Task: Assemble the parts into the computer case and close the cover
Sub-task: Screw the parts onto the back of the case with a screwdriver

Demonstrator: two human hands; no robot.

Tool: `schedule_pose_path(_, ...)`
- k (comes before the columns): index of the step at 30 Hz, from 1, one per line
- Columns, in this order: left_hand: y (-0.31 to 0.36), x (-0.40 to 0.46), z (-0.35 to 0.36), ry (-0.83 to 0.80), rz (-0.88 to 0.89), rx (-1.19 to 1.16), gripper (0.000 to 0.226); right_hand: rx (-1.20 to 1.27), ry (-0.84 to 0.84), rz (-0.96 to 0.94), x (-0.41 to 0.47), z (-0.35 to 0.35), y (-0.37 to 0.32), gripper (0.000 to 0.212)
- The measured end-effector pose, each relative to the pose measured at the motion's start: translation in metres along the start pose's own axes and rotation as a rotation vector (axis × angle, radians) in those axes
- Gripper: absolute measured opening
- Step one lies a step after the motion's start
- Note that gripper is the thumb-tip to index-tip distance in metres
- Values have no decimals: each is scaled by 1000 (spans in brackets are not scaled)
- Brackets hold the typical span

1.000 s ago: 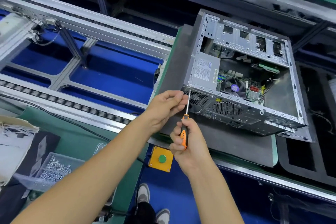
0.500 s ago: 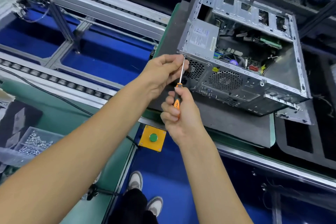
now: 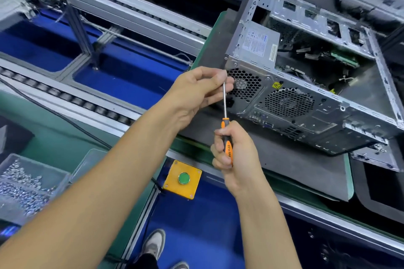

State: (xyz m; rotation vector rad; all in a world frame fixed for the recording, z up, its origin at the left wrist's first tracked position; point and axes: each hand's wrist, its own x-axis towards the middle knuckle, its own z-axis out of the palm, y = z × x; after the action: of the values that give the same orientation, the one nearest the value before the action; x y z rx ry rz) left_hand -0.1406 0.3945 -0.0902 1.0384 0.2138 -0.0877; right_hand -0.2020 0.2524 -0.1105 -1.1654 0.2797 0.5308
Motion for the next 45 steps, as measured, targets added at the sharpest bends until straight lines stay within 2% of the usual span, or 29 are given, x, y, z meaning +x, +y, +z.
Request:
schedule_pose_path(4, -1, 0, -11, -58, -42, 68, 19, -97, 61, -69, 4, -7, 10, 21)
schedule_pose_path(8, -2, 0, -20, -88, -69, 178, 13, -158, 168, -143, 5, -7, 21, 37)
schedule_pose_path(10, -7, 0, -20, -87, -70, 196, 12, -152, 195, -155, 3, -6, 29, 38)
schedule_pose_path(18, -34, -3, -13, -86, -138, 122, 15, -36, 231, -92, 3, -14, 48, 18)
schedule_pose_path(26, -57, -1, -3, -89, -174, 150, 15, 57, 250, -51, 0, -19, 57, 9)
schedule_pose_path(35, -60, 0, -4, -134, -194, 286, 19, 72, 292, -76, -5, -20, 62, 15)
schedule_pose_path(39, -58, -1, -10, -103, -121, 386, 9, 64, 326, -92, -6, -23, 60, 18)
schedule_pose_path(42, -52, -3, -20, -50, 22, 475, 11, 46, 357, -105, -9, -28, 59, 22)
schedule_pose_path(45, -31, -9, -23, -63, 157, 587, 5, 22, 367, -124, -12, -33, 58, 22)
